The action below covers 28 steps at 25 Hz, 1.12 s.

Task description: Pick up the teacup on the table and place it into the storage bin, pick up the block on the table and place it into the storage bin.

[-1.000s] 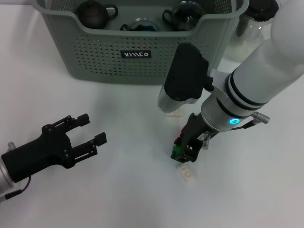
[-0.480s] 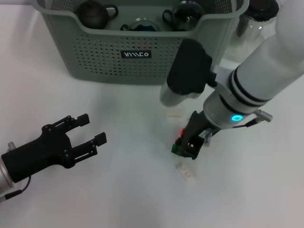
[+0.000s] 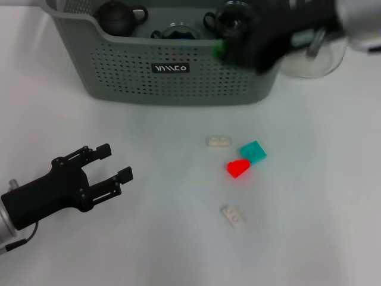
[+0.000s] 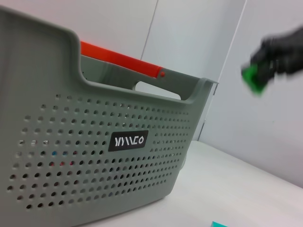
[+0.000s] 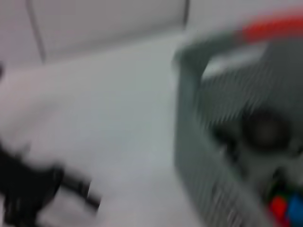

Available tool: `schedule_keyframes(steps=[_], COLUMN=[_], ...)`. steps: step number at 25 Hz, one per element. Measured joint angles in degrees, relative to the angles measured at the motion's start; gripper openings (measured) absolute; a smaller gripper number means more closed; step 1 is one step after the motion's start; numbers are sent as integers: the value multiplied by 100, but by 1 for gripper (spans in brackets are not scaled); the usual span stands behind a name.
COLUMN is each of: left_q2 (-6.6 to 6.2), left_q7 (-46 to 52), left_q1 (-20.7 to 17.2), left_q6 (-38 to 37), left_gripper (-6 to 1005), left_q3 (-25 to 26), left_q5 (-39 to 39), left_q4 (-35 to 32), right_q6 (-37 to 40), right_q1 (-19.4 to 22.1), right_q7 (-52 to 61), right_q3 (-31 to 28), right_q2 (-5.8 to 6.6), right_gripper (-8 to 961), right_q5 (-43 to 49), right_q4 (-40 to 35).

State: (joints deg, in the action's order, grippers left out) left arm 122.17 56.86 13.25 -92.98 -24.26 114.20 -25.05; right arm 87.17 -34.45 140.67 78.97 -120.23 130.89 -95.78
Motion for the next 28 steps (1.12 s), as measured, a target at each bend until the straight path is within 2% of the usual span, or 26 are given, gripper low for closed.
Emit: schedule_keyframes(steps=[4, 9, 12, 18, 20, 23, 28], left_q2=[0, 0, 0, 7, 8, 11, 18], left_q7=[0, 0, 0, 0, 0, 0, 0], left_q1=[22, 53, 62, 61, 58, 62, 66], left_q6=[-1, -1, -1, -1, -1, -5, -2], left_gripper=[761, 761, 761, 762, 762, 762, 761], left_q3=[0, 1, 0, 0, 0, 0, 1], left_q5=[-15, -14, -21, -4, -3, -1, 3], left_q4=[0, -1, 0, 5, 8, 9, 16], right_q6=[-230, -1371, -2123, -3348, -3715, -4055, -4042], right_q1=[-177, -705, -1290, -2966, -3310, -3639, -3663], right_q7=[-3, 95, 282, 350, 347, 360, 351], right_q3=[-562, -340, -160, -486, -552, -551, -478], right_q2=[7, -20, -4, 12, 24, 26, 8], right_gripper=[177, 177, 177, 178, 178, 175, 198], right_q5=[-306, 243, 541, 1095, 1213, 1369, 1419], right_q4=[-294, 306, 1396, 4733, 5517, 6261, 6469])
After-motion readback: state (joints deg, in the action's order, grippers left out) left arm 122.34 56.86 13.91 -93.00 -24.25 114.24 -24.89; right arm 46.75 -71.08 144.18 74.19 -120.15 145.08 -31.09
